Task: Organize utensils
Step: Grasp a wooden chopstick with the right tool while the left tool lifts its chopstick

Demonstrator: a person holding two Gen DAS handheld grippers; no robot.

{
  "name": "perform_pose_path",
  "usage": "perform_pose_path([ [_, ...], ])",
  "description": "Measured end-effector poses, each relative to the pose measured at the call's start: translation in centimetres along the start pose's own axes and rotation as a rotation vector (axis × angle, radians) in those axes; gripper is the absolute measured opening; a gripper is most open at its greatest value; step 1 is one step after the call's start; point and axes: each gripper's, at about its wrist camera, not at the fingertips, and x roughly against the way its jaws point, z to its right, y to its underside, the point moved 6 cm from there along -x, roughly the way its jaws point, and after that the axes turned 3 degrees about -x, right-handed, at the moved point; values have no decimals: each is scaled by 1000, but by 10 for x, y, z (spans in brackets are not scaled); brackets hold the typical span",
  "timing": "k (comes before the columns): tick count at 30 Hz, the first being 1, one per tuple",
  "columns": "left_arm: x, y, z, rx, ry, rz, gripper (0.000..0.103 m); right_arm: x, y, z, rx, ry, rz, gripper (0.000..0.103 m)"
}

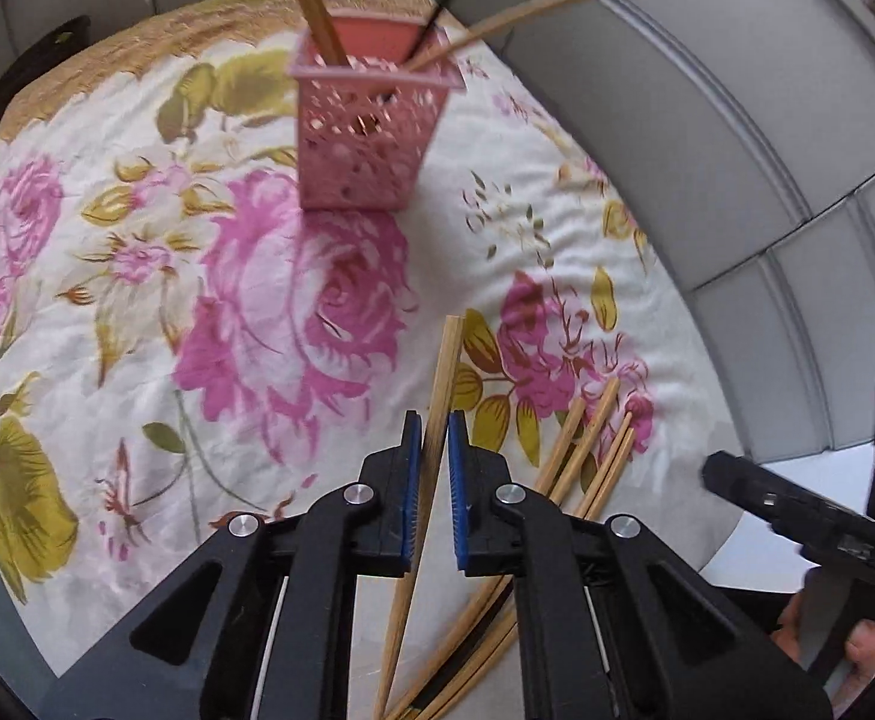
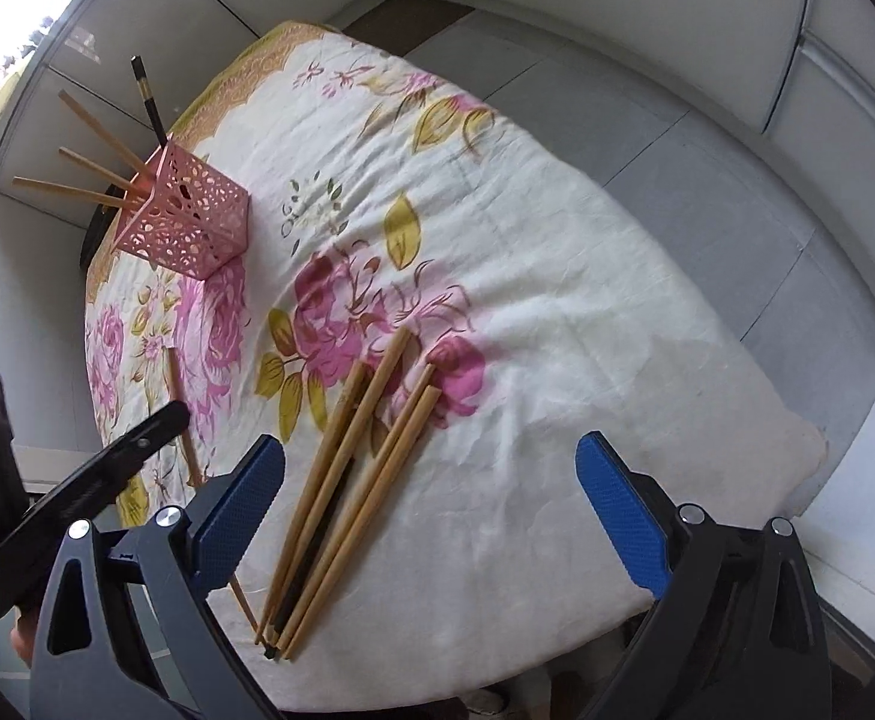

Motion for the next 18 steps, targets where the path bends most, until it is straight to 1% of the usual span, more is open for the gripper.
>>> perform_pose_path([
  [2, 27, -8, -9, 20, 36, 69, 7, -7, 0, -9, -30, -33, -41, 71],
  [3, 38, -12, -14, 24, 42, 96, 7, -10, -1, -13, -52, -62, -68, 67],
  [5, 52, -17, -23, 31, 47, 132, 7, -19, -2, -23, -99, -129, -133, 52],
  [6, 56, -21, -26, 32, 56, 139, 7, -25, -2, -27, -125, -159, -170, 48],
  [7, 59, -22, -28, 32, 61, 145, 7, -30, -2, -30, -144, -182, -194, 41],
  [8, 58, -23, -31, 34, 61, 149, 7, -35, -2, -35, -161, -215, -221, 36],
  [10, 60, -25, -34, 42, 69, 154, 7, -42, -2, -41, -182, -235, -247, 35],
  [11, 60, -25, -35, 44, 70, 157, 7, -45, -2, -42, -185, -226, -246, 35],
  [14, 71, -24, -40, 55, 80, 170, 7, -53, -4, -41, -176, -150, -239, 32],
  [18, 79, -24, -42, 62, 92, 185, 7, -66, -12, -45, -158, -86, -243, 32],
])
